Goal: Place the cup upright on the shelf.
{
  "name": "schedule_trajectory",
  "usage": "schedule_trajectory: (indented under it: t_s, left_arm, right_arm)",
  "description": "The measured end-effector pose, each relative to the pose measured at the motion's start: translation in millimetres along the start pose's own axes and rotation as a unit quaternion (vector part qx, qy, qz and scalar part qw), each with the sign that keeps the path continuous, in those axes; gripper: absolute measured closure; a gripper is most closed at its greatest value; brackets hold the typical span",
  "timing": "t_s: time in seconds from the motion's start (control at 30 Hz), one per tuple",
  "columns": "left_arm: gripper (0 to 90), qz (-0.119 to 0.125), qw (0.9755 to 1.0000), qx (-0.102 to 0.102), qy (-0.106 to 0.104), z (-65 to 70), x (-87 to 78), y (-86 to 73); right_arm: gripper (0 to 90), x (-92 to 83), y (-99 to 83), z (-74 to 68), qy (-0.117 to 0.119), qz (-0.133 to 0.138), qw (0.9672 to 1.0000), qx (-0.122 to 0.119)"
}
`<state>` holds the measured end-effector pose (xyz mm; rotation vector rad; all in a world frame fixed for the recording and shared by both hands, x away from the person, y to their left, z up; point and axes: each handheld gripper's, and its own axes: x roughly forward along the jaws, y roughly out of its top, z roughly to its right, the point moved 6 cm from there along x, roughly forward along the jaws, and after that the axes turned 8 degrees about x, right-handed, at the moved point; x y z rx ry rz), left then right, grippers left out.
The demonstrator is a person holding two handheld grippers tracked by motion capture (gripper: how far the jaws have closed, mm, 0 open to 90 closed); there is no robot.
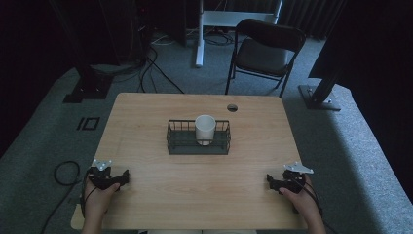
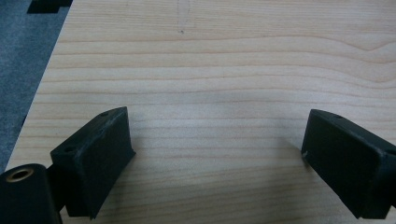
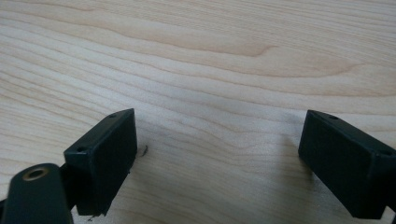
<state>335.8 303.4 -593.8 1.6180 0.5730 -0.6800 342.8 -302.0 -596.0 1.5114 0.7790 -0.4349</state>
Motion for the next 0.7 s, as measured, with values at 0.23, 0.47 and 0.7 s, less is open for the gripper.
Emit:
schedule_trajectory:
  t_s: [0.23,0.47,0.7]
  left_arm:
    - [8.9,-0.003,0.9996,-0.02,0.02,-0.1,0.1,0.2]
    - [8.9,-0.003,0.9996,-0.02,0.02,-0.1,0.1,0.1]
    - [8.4,-0.004,0.9996,-0.021,0.021,-0.2,0.3,0.1]
  right_arm:
    - [11.0,0.0,0.0,0.0,0.0,0.0,1.0,0.0]
    - [11.1,0.0,0.0,0.0,0.0,0.0,1.0,0.0]
    - [11.0,0.0,0.0,0.0,0.0,0.0,1.0,0.0]
